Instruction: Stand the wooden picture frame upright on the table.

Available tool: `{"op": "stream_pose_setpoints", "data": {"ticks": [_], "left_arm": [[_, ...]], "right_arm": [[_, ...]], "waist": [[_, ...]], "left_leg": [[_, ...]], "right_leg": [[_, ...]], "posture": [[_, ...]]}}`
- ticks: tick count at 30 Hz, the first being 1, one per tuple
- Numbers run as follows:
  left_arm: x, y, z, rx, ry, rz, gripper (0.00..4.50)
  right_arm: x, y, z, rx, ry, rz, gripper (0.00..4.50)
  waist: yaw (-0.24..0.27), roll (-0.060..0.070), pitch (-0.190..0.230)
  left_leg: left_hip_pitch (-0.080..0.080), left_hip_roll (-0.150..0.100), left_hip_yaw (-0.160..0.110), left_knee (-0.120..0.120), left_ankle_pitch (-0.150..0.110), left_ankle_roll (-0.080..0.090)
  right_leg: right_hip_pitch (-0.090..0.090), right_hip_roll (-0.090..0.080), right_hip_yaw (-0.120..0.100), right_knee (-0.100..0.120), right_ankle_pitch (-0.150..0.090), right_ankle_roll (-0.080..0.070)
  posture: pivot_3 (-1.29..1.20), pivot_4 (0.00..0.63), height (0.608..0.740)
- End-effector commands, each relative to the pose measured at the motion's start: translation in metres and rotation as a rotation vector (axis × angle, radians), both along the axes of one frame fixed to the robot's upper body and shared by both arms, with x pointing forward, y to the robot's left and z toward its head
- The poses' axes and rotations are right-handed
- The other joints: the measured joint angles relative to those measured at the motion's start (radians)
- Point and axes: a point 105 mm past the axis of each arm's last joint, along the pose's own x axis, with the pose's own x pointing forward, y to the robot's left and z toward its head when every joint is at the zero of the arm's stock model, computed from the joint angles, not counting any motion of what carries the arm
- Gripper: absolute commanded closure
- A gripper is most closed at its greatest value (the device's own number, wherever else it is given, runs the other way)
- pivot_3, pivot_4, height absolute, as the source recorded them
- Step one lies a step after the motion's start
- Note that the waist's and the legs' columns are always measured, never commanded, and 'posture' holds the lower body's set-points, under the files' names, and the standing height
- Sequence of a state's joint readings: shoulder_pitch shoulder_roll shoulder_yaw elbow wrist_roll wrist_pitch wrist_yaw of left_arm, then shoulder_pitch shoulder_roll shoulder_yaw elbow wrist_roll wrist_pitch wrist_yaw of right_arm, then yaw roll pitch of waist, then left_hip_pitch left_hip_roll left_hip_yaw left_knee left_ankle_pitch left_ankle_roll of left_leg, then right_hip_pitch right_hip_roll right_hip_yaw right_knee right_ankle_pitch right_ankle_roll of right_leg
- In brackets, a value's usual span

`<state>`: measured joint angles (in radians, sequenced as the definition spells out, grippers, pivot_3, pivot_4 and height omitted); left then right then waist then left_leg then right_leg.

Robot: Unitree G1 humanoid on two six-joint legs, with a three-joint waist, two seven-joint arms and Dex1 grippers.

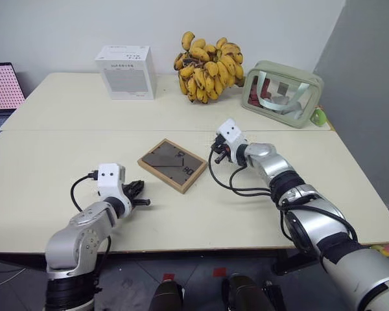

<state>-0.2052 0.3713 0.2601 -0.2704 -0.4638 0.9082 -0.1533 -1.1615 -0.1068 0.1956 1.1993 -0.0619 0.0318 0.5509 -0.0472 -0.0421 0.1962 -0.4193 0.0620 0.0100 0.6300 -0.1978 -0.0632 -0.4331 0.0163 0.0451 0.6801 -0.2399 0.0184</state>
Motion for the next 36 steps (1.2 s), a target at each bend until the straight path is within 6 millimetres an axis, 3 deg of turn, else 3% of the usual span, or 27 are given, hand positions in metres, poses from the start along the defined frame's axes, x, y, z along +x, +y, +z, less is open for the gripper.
{"op": "stream_pose_setpoints", "data": {"ticks": [1, 5, 9, 17, 22, 26, 30, 33, 36], "left_arm": [[0.01, -0.009, 0.009, 0.013, -0.048, 0.008, 4.46], [0.022, -0.029, 0.002, 0.027, -0.017, -0.057, 4.46], [0.03, -0.035, 0.0, 0.054, -0.001, -0.098, 4.46], [0.016, -0.07, -0.005, 0.161, 0.089, -0.423, 4.46], [-0.012, -0.092, -0.009, 0.205, 0.174, -0.64, 4.46], [-0.026, -0.088, -0.018, 0.251, 0.236, -0.697, 4.46], [-0.029, -0.062, -0.023, 0.29, 0.291, -0.653, 4.46], [-0.036, -0.034, -0.022, 0.335, 0.327, -0.646, 4.46], [-0.036, -0.018, -0.013, 0.349, 0.283, -0.673, 4.46]], "right_arm": [[0.001, 0.012, 0.002, -0.069, -0.065, 0.006, 4.5], [-0.011, 0.039, -0.002, -0.032, -0.04, 0.1, 4.5], [-0.022, 0.051, -0.004, -0.01, 0.0, 0.199, 4.5], [-0.062, 0.037, -0.019, -0.023, 0.1, 0.426, 4.5], [-0.104, 0.009, -0.023, -0.08, 0.12, 0.494, 4.5], [-0.124, -0.014, -0.018, -0.092, 0.145, 0.48, 4.5], [-0.119, -0.057, -0.025, -0.201, 0.12, 0.361, 4.5], [-0.104, -0.098, -0.03, -0.293, 0.073, 0.227, 4.5], [-0.091, -0.114, -0.023, -0.255, 0.035, 0.123, 4.5]], "waist": [[-0.001, 0.0, 0.0], [-0.003, 0.0, 0.0], [-0.003, 0.0, 0.0], [0.005, 0.0, 0.0], [0.017, 0.001, -0.001], [0.016, 0.002, -0.001], [0.015, 0.002, -0.001], [0.014, 0.002, -0.001], [-0.003, 0.002, -0.001]], "left_leg": [[0.0, 0.0, 0.0, 0.0, 0.0, 0.0], [0.0, 0.0, -0.001, 0.0, 0.0, 0.0], [0.003, 0.0, -0.002, 0.0, 0.0, 0.0], [0.005, -0.001, -0.005, 0.0, 0.0, 0.0], [0.004, -0.001, -0.005, 0.0, 0.0, -0.001], [0.005, -0.001, -0.005, 0.0, 0.0, -0.001], [0.01, -0.001, -0.004, 0.0, 0.0, -0.001], [0.011, -0.001, -0.004, 0.0, 0.0, -0.001], [0.014, -0.001, -0.001, -0.002, -0.001, -0.001]], "right_leg": [[0.0, 0.0, 0.0, 0.0, 0.0, 0.0], [0.0, 0.0, 0.0, 0.0, 0.0, 0.0], [0.004, 0.0, -0.002, 0.0, 0.0, 0.0], [0.009, 0.0, -0.004, -0.001, 0.0, 0.0], [0.008, 0.0, -0.005, -0.002, -0.001, 0.0], [0.009, -0.001, -0.004, -0.003, -0.001, 0.0], [0.011, -0.001, -0.004, -0.002, -0.002, -0.002], [0.013, -0.001, -0.003, -0.003, -0.005, -0.006], [0.013, -0.001, 0.0, -0.003, -0.005, -0.007]], "posture": [[0.0, 0.15, 0.74], [0.0, 0.15, 0.74], [0.0, 0.15, 0.74], [0.0, 0.15, 0.74], [0.0, 0.15, 0.74], [0.0, 0.15, 0.74], [0.0, 0.15, 0.74], [0.0, 0.15, 0.74], [0.0, 0.15, 0.74]]}}
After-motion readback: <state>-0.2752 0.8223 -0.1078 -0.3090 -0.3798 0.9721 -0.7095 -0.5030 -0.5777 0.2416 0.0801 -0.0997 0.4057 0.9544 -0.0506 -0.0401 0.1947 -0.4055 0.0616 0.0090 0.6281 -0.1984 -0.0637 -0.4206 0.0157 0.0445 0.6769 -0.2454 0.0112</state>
